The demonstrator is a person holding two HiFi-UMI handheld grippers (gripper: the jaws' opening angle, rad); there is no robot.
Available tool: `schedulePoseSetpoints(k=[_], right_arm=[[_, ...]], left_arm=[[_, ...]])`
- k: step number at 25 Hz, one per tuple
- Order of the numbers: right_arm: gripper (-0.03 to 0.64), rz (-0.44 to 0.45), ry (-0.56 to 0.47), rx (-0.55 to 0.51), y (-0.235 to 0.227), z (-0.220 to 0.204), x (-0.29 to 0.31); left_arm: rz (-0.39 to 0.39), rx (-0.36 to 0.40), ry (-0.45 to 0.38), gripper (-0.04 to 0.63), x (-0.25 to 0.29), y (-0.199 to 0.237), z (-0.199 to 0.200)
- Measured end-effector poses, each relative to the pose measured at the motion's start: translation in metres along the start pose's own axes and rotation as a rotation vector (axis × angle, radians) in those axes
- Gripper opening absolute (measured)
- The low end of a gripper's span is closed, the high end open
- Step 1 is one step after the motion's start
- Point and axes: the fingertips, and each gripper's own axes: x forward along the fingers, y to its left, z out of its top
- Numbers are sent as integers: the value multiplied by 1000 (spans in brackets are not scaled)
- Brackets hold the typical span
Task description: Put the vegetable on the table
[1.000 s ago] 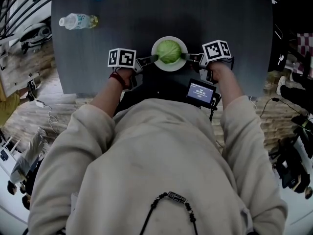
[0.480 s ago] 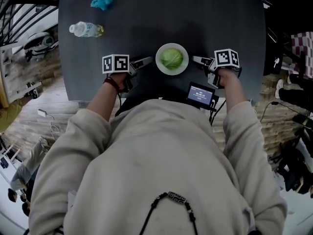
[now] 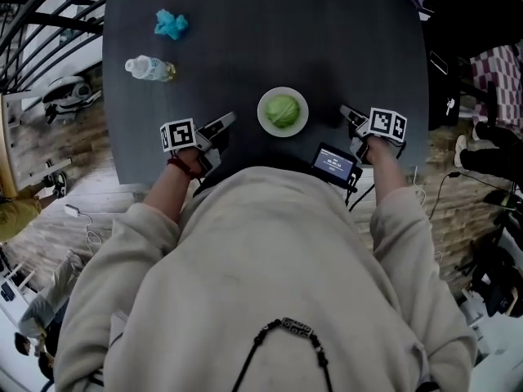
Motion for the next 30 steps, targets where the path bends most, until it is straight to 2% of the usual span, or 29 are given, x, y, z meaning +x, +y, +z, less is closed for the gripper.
schedulePoseSetpoints(k=[1,4,7,9,14,17,19,23,30], right_arm=[[31,24,-45,-19,10,10,-10],[21,112,-168,-118,59,37,-46],[20,243,-337,-132,128,69,-94],[20,298,-413,-230,177,82,-119],[18,280,-572,-571,286,88,-164],[17,293,-647,-715,339,88,-188],[17,313,-686,-810,369,83,-202],[15,311,-739,-950,406,71,-220],[15,317,-737,-994,414,70,-224]], left_arm=[[-26,81,12,6,0,-15,1],[-48,321,14,6,-7,-58,9],[-82,480,-52,6,-11,-113,29],[-95,587,-123,6,-13,-154,49],[-107,934,-281,6,-29,-275,81],[-100,1118,-371,6,-42,-332,85],[-96,1188,-427,6,-50,-358,84],[-128,1253,-479,6,-63,-387,73],[-146,1280,-466,6,-59,-393,67]])
